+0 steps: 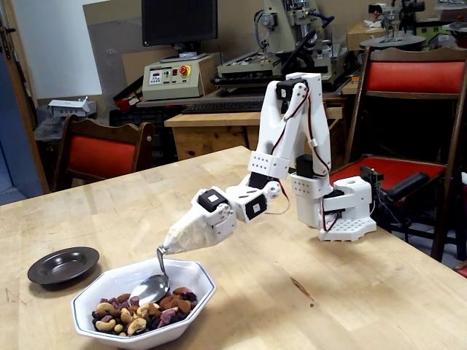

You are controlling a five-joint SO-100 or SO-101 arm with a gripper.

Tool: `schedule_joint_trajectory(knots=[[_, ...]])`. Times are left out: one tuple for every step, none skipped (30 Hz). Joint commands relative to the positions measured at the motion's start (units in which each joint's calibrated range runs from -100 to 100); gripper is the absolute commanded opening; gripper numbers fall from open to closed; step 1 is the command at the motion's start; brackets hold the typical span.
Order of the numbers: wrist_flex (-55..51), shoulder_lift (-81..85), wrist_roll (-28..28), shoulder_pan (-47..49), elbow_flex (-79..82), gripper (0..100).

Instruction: Use spoon to take food

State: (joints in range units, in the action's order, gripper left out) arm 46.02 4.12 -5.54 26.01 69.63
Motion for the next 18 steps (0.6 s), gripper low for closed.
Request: schedule_joint_trajectory(knots=[[-0.3, 1.4, 0.3, 4.7, -0.1, 4], [-0.3, 1.4, 0.3, 4.7, -0.1, 4], [-0.3, 1.4, 0.3, 4.8, -0.1, 4], [-0.3, 1.4, 0.3, 4.8, -0.1, 4], [-0.3, 1.4, 0.3, 4.8, -0.1, 4], [-0.3, 1.4, 0.3, 4.8, -0.1, 4], [-0.3, 1.4, 0.3, 4.8, -0.1, 4], [-0.3, 1.4, 0.3, 4.8, -0.1, 4], [-0.3, 1.4, 0.4, 4.8, -0.1, 4], [-0.3, 1.4, 0.6, 4.8, -0.1, 4], [-0.3, 1.4, 0.6, 5.0, -0.1, 4], [-0.2, 1.4, 0.6, 5.3, -0.1, 4], [-0.2, 1.4, 0.6, 5.3, -0.1, 4], [-0.2, 1.4, 0.6, 5.3, -0.1, 4], [-0.2, 1.4, 0.6, 5.3, -0.1, 4], [-0.2, 1.4, 0.6, 5.3, -0.1, 4], [-0.2, 1.4, 0.7, 5.3, -0.1, 4], [-0.2, 1.5, 0.7, 5.3, -0.1, 4]])
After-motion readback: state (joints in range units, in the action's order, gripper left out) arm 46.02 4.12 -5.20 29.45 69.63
